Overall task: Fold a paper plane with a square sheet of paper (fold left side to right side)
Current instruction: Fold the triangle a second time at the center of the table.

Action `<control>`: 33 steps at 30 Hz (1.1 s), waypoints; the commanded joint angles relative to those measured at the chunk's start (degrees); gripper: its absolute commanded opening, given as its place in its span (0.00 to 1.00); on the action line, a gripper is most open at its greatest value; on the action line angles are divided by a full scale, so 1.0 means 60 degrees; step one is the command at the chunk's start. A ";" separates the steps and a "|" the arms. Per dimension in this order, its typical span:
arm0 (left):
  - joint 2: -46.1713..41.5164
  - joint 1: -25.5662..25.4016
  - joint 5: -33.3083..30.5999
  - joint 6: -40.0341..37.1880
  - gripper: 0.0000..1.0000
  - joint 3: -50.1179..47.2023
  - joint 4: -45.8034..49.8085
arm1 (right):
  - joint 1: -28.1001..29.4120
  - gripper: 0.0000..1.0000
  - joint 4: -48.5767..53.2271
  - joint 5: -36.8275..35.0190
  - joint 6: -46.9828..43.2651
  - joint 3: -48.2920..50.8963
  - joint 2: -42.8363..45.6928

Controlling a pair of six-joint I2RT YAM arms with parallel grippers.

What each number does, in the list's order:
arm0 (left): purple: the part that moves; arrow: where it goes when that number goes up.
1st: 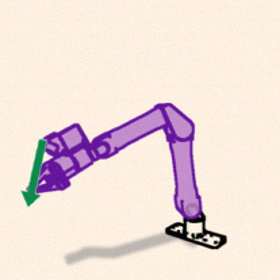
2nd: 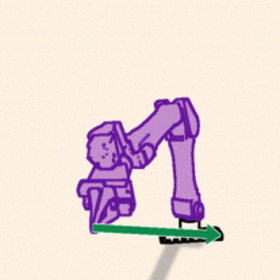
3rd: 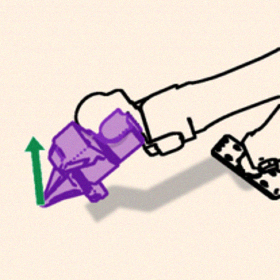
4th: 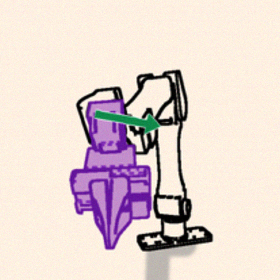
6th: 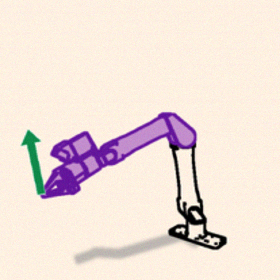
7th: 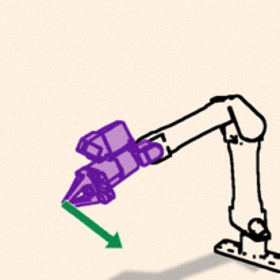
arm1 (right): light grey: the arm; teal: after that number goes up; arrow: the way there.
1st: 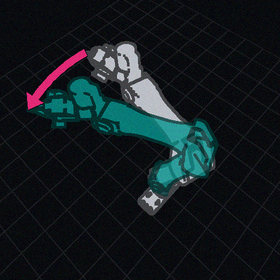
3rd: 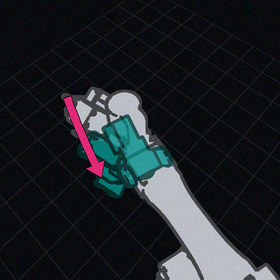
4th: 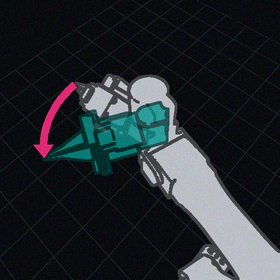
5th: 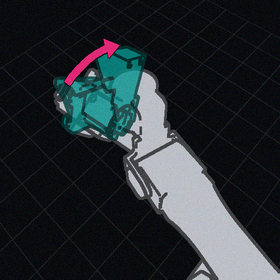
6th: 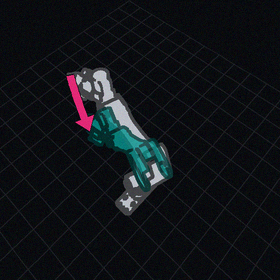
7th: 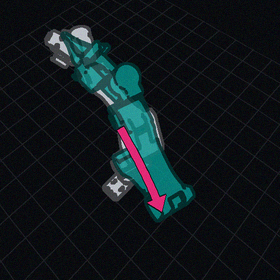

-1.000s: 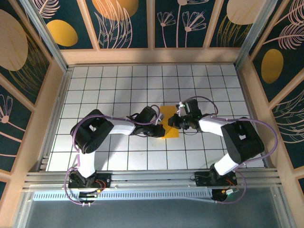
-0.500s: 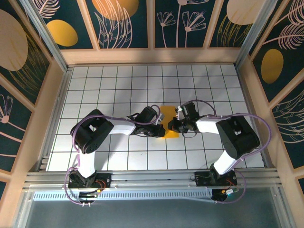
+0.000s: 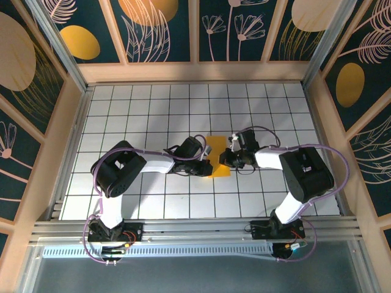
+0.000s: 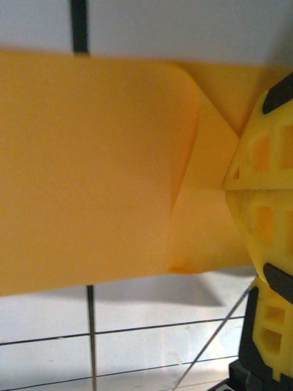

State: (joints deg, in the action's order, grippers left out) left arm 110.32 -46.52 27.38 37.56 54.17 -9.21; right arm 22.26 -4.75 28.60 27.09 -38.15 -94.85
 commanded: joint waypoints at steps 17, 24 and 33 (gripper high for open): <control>0.0360 -0.0001 -0.0761 -0.0205 0.01 -0.0283 0.0880 | -0.1326 0.00 0.0982 -0.0609 -0.0863 -0.1126 0.0170; 0.0293 -0.0003 -0.0681 -0.0147 0.01 -0.0220 0.0686 | -0.0230 0.00 0.0323 -0.0008 -0.0014 -0.0132 0.0964; 0.0147 0.0003 -0.0451 0.0089 0.02 -0.0053 0.0310 | 0.0231 0.00 -0.0128 0.0008 0.0308 -0.0261 0.0093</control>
State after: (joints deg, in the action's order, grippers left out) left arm 110.28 -46.59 27.20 37.78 54.17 -9.65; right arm 23.62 -4.29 28.53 28.01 -38.61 -91.85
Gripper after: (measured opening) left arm 0.044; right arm 0.047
